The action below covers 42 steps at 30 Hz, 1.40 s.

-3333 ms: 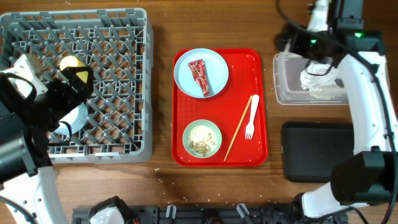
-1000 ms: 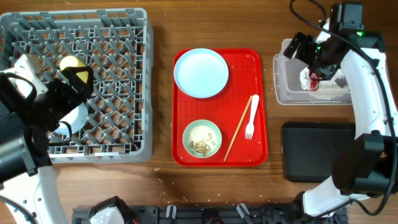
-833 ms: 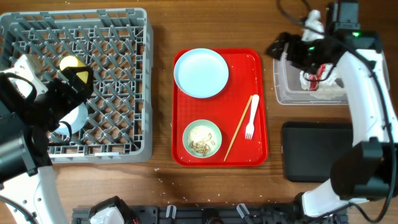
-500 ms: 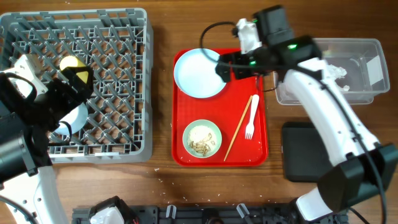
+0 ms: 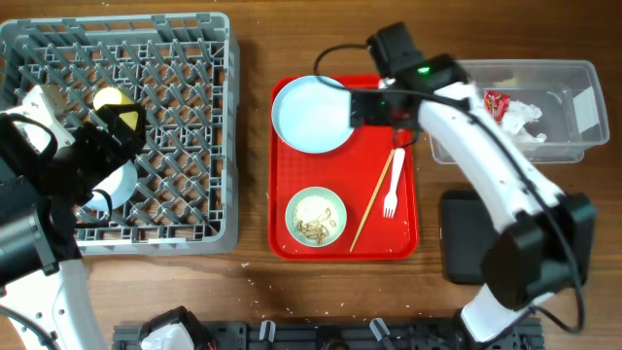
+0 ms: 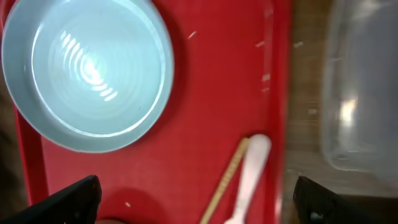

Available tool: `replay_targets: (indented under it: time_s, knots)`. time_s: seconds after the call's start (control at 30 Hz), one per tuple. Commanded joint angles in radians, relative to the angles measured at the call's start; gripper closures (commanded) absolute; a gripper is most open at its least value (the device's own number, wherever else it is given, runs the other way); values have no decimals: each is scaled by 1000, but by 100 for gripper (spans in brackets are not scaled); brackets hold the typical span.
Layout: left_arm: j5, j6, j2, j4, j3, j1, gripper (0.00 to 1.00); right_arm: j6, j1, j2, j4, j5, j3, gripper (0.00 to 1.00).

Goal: Sort waste into correct bins and load items into the dishwasher rack

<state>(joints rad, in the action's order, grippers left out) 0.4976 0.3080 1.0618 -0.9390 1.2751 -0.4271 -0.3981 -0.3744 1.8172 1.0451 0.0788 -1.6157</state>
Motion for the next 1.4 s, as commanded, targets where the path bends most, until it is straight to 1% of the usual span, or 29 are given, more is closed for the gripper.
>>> replay_targets:
  time_s: [0.0,0.03,0.13,0.27,0.4,0.53,0.67,0.8,0.87,0.9,0.97,1.0,1.03,1.07,1.13,1.2,1.23,1.27,1.33,1.37]
  knots:
    - [-2,-10,0,2,2,3,0,-21,101,-171,27,69,-76,0]
    - [-2,-9,0,2,2,3,0,-21,124,-193,38,32,-76,0]
    - [-2,-9,0,2,2,3,0,-21,175,-242,102,-158,-76,0]
    - [-2,-9,0,2,2,3,0,-20,181,-248,230,-348,-70,0]
    - [-2,-10,0,2,2,3,0,-14,151,-246,326,-315,-26,0]
    - [-2,-9,0,2,2,3,0,-17,101,-245,336,-219,60,0]
    - [-2,-9,0,2,2,3,0,-135,79,-245,264,-96,195,0]
    - [-2,-9,0,2,2,3,0,-153,79,-241,118,-95,367,0]
    - [-2,-9,0,2,2,3,0,-154,79,-241,60,-104,421,1]
    - [-2,-9,0,2,2,3,0,-154,79,-240,35,-113,444,3]
    - [-2,-9,0,2,2,3,0,-154,79,-239,-10,-139,478,12]
    - [-2,-10,0,2,2,3,0,-152,79,-239,-19,-148,486,19]
    - [-2,-10,0,2,2,3,0,-153,79,-239,-30,-151,493,23]
    - [-2,-10,0,2,2,3,0,-153,79,-239,-42,-151,500,31]
    - [-2,-9,0,2,2,3,0,-153,79,-237,-67,-151,510,40]
    - [-2,-9,0,2,2,3,0,-153,79,-237,-85,-152,512,41]
    - [-2,-9,0,2,2,3,0,-152,79,-237,-85,-162,512,51]
    - [-2,-9,0,2,2,3,0,-151,79,-237,-82,-183,512,64]
    - [-2,-9,0,2,2,3,0,-151,79,-237,-71,-235,512,80]
    - [-2,-9,0,2,2,3,0,-151,79,-237,-69,-269,511,83]
